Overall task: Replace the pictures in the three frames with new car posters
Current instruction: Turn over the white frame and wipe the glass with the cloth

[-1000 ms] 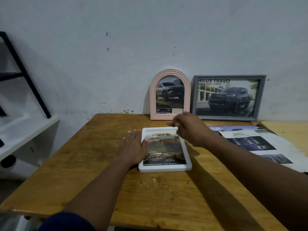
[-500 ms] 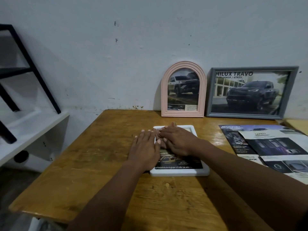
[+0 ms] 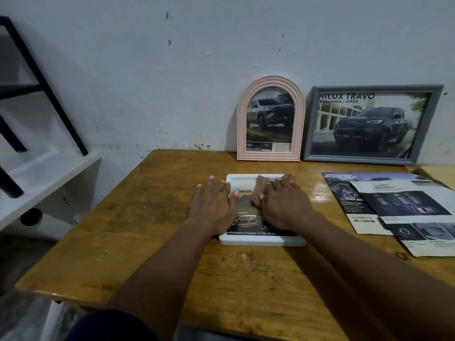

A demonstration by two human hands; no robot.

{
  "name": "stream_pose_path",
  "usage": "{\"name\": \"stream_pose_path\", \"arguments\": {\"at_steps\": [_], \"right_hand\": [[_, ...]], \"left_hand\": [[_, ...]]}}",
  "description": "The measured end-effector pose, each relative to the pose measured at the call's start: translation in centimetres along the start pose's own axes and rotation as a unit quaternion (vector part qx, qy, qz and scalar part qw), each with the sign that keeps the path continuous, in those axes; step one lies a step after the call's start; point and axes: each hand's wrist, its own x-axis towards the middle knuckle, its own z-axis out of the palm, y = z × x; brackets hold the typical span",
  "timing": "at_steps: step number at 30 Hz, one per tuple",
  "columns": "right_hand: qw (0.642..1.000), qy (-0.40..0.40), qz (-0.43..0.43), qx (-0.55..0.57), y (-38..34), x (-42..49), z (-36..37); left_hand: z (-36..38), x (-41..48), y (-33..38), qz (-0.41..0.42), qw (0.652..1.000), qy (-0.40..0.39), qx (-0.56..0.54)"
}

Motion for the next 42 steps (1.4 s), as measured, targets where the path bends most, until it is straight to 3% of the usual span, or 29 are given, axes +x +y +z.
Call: {"name": "stream_pose_path", "arguments": {"at_steps": [4, 8, 11, 13, 18, 23, 28, 33, 36, 39, 42], "right_hand": [[0.997, 0.005, 0.046, 0.065, -2.7, -0.6, 1.2], [0.990, 0.014, -0.010, 0.137, -3.8, 0.6, 1.4], [0.960, 0.046, -0.105, 0.256, -5.1, 0.2, -0.2], [0.946, 0.025, -0.130, 0.297, -4.5, 0.1, -0.7], [0.961, -0.049, -0.133, 0.238, -0.4, -0.4, -0.9], [0.995, -0.035, -0.056, 0.078, 0.9, -2.4, -0.5], [0.995, 0.005, 0.044, 0.087, -3.4, -3.8, 1.3], [0.975, 0.042, -0.065, 0.207, -6.2, -3.4, 0.8], [0.946, -0.004, -0.119, 0.301, -4.7, -3.9, 0.1], [0.946, -0.046, -0.146, 0.285, -1.9, -5.1, -0.7], [0.968, -0.033, -0.122, 0.218, 0.2, -6.4, -0.7]], "left_hand": [[0.2, 0.0, 0.0, -0.016, 0.999, 0.014, -0.050], [0.6, -0.3, -0.4, -0.023, 0.996, 0.027, -0.084], [0.8, -0.2, -0.5, -0.023, 0.994, 0.038, -0.097], [0.9, 0.0, -0.5, -0.024, 0.994, 0.042, -0.094], [0.7, 0.0, -0.5, -0.030, 0.997, 0.034, -0.068], [0.6, -0.2, -0.4, -0.042, 0.997, 0.021, -0.058], [0.4, -0.2, 0.0, -0.041, 0.997, 0.025, -0.054], [0.2, -0.4, 0.0, -0.046, 0.997, 0.018, -0.055], [0.3, -0.5, -0.2, -0.048, 0.997, 0.016, -0.052], [0.4, -0.5, -0.3, -0.039, 0.998, 0.015, -0.037], [0.5, -0.2, -0.4, -0.028, 0.999, 0.018, -0.021]]}}
